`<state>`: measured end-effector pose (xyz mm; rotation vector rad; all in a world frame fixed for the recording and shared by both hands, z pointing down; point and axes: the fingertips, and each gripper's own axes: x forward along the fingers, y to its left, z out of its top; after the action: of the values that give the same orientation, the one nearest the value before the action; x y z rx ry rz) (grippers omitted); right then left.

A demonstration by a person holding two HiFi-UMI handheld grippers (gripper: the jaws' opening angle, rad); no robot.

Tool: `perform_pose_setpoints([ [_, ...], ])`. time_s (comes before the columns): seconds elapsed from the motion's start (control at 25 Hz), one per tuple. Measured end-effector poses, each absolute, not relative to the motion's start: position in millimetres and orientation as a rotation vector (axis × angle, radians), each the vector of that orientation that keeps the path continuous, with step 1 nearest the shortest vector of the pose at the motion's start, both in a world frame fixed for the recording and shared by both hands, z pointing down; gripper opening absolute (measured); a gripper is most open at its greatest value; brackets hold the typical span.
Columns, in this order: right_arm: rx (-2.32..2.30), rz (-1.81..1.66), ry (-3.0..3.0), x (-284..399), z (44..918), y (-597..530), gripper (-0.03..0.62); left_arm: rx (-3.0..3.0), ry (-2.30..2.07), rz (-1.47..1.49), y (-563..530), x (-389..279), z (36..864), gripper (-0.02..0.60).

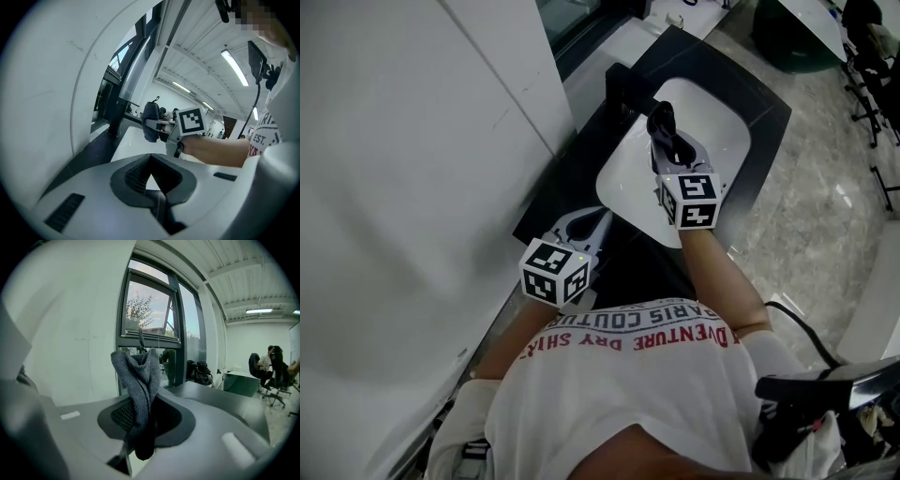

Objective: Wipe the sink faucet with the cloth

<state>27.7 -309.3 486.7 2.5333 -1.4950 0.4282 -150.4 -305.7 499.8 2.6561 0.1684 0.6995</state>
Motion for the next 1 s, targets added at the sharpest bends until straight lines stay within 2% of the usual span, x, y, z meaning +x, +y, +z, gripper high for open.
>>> perform_pose_setpoints([
  [0.48, 1.972, 0.512, -2.263, -76, 429, -244, 0.08, 2.688, -0.113, 0.612, -267, -177, 461, 0.002],
  [0.72, 1.746, 0.466, -2.469, -63, 434, -152, 0.08, 2.714, -0.382, 0.485, -171, -155, 457, 0.0],
  [1.0, 1.411, 0.467, -2.632, -43, 441, 9, 0.08, 2.644, -0.661, 0.338, -2, -126, 445, 0.002],
])
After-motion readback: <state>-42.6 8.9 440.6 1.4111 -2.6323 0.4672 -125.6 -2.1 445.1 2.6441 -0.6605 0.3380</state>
